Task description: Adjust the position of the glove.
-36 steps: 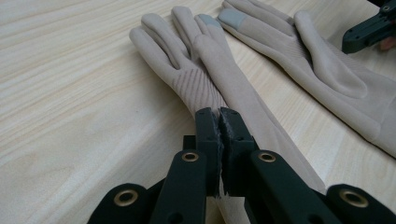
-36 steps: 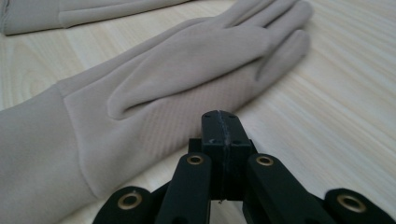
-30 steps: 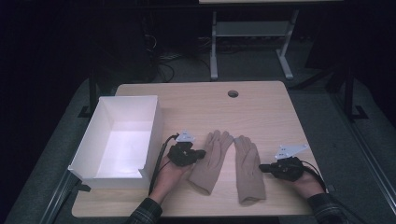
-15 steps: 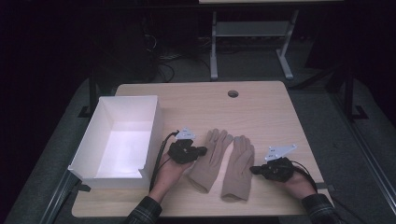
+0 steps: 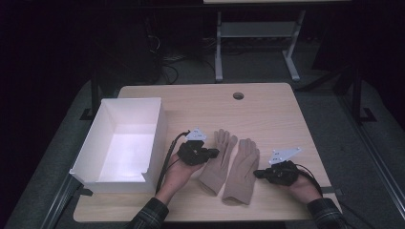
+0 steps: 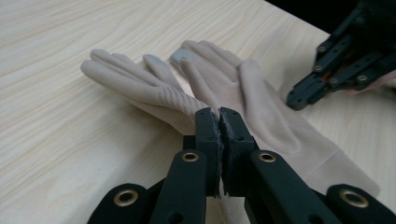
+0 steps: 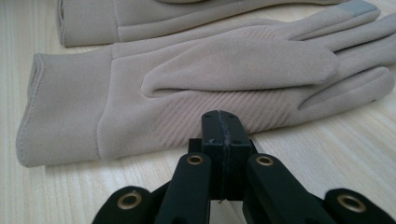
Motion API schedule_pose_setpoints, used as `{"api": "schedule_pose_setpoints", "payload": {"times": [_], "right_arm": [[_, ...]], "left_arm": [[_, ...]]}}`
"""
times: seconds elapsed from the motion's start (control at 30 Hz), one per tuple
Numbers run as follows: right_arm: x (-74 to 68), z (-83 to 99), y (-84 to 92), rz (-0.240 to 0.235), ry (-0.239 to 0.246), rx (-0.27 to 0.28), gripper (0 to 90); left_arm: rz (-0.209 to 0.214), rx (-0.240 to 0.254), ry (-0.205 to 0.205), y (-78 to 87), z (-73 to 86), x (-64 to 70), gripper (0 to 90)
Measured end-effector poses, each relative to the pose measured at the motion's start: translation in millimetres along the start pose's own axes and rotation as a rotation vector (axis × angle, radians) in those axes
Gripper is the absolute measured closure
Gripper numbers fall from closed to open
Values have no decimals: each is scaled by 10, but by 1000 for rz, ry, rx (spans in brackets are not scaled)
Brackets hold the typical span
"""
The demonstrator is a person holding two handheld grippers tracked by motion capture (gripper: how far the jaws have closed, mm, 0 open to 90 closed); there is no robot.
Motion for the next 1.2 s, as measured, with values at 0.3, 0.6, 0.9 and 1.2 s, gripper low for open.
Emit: {"api": "schedule_pose_setpoints", "payload": {"times": [0.3,0.6,0.9,1.2], "right_arm": [[-12,-37,-49,-10,2,5,897],[-55,-99,-116,-18,16,-1,897],[-92,-151,-172,-21,12,-5,897],[-115,-173,-207,-21,14,-6,898]], "left_arm": [[35,8,-31,-44,-113,103,871],[79,7,-48,-105,-173,214,871],[99,-1,-73,-184,-211,312,871],[117,-18,-98,-262,-223,379,871]]}}
Point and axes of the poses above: each handheld gripper's, and its own axes: y roughly backward along the jaws, z roughly out of its underside, x roughly to its right, the point moved 4 cm from there along -y, roughly forward along the jaws, and after that the axes turned 7 degrees about -y, right-handed, at the moved point
